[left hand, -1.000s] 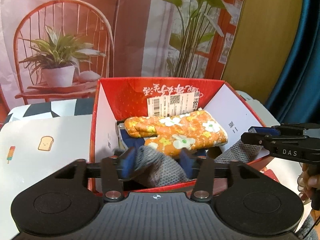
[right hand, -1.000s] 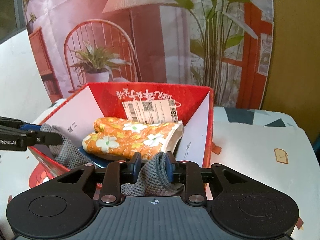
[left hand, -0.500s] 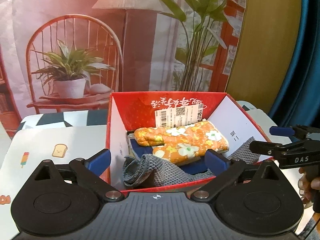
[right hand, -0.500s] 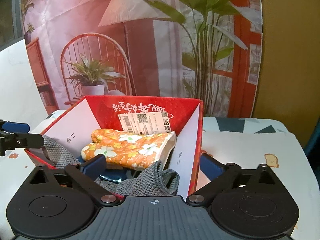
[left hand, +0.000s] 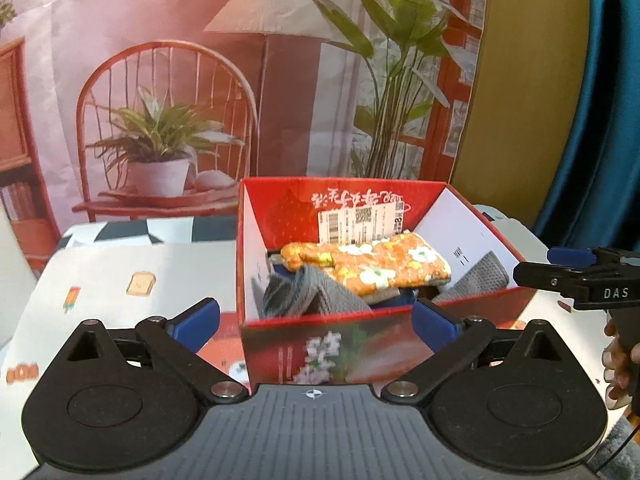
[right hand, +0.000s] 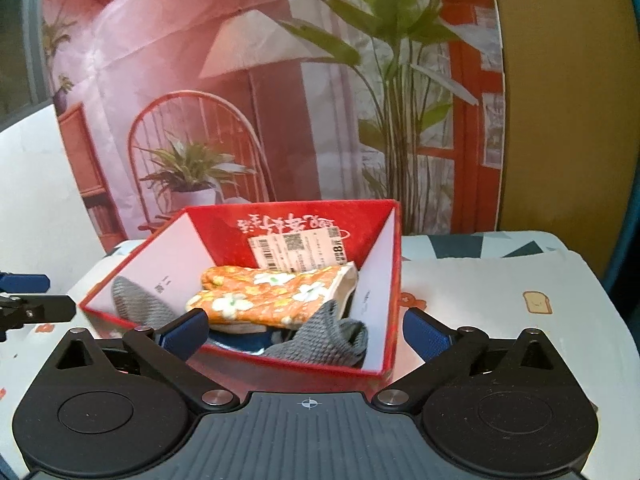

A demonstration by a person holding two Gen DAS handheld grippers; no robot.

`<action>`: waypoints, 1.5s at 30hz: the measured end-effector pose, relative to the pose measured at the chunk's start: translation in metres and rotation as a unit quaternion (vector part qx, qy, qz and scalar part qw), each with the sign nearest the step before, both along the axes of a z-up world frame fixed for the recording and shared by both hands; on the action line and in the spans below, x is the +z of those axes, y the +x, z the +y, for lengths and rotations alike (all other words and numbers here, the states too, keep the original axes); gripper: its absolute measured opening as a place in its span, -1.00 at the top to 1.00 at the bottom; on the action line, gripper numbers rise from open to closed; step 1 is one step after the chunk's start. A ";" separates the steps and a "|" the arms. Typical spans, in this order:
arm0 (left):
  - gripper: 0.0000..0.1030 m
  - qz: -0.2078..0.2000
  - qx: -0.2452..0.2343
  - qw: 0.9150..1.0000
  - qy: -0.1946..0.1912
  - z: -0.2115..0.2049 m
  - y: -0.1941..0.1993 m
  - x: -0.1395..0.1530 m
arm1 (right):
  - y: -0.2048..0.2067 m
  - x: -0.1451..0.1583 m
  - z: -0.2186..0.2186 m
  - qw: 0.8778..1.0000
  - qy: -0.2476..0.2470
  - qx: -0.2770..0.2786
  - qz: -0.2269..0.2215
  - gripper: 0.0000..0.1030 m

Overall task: Organize soft objects
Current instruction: 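Lower both tools to the clear bag of green cables by the box, then close both grippers on the clear cable bag and lift it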

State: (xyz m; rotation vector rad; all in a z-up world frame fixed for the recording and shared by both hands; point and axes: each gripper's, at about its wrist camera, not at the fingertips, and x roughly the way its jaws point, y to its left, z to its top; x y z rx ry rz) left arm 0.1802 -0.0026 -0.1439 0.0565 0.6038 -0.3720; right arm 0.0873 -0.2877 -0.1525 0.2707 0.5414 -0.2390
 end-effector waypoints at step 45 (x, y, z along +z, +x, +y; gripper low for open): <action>-0.94 0.063 0.056 0.996 -0.029 0.015 -0.041 -0.089 | -0.010 -0.100 0.068 0.988 0.005 0.102 0.117 -0.78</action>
